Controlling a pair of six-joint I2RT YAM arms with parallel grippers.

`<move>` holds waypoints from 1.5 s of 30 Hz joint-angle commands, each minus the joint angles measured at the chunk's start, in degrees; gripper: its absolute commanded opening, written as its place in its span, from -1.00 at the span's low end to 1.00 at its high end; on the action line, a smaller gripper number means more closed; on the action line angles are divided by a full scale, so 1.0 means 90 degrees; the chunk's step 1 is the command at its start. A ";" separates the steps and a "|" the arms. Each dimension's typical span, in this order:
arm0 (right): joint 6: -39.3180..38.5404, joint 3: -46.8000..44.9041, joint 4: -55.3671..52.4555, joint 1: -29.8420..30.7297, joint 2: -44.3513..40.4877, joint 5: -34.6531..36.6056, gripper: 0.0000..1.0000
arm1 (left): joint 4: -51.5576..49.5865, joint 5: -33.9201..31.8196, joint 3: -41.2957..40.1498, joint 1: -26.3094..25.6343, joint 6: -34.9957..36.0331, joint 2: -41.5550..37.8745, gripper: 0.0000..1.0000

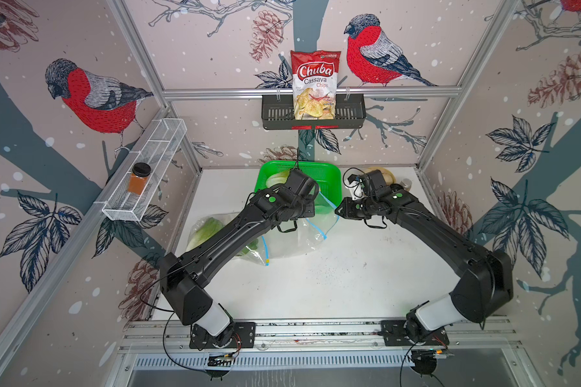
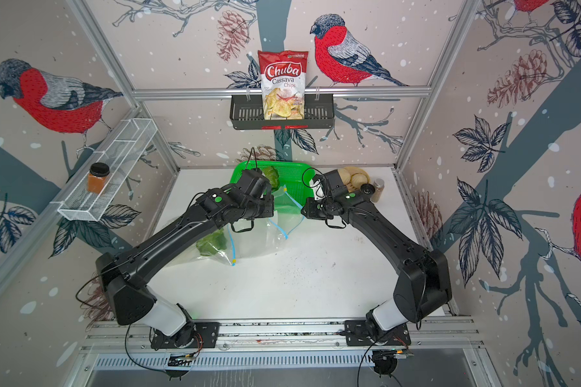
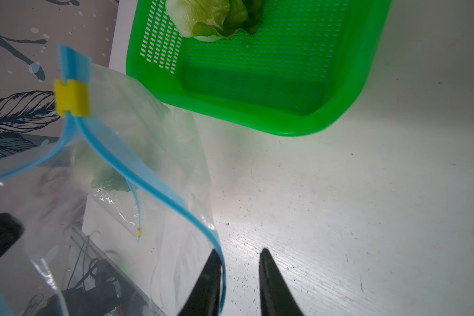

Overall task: Put the chinese cabbages into a zipper bag and zip it
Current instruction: Open the zipper of the food storage bag at the center of the board, then move the basket to the center of the board.

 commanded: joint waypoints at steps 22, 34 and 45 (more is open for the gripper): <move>-0.0190 -0.0439 0.0809 -0.0150 -0.0239 0.0304 0.34 | 0.0448 -0.0200 -0.0282 0.0014 -0.0015 -0.0204 -1.00; 0.0391 0.0206 0.1185 -0.0779 0.1482 0.0948 0.51 | 0.0422 -0.0359 -0.0663 0.0052 -0.0094 -0.0685 -1.00; 0.0445 0.1031 0.1023 -0.0786 0.2782 0.1576 0.55 | 0.0340 -0.0492 -0.0972 0.0149 -0.0162 -0.1096 -1.00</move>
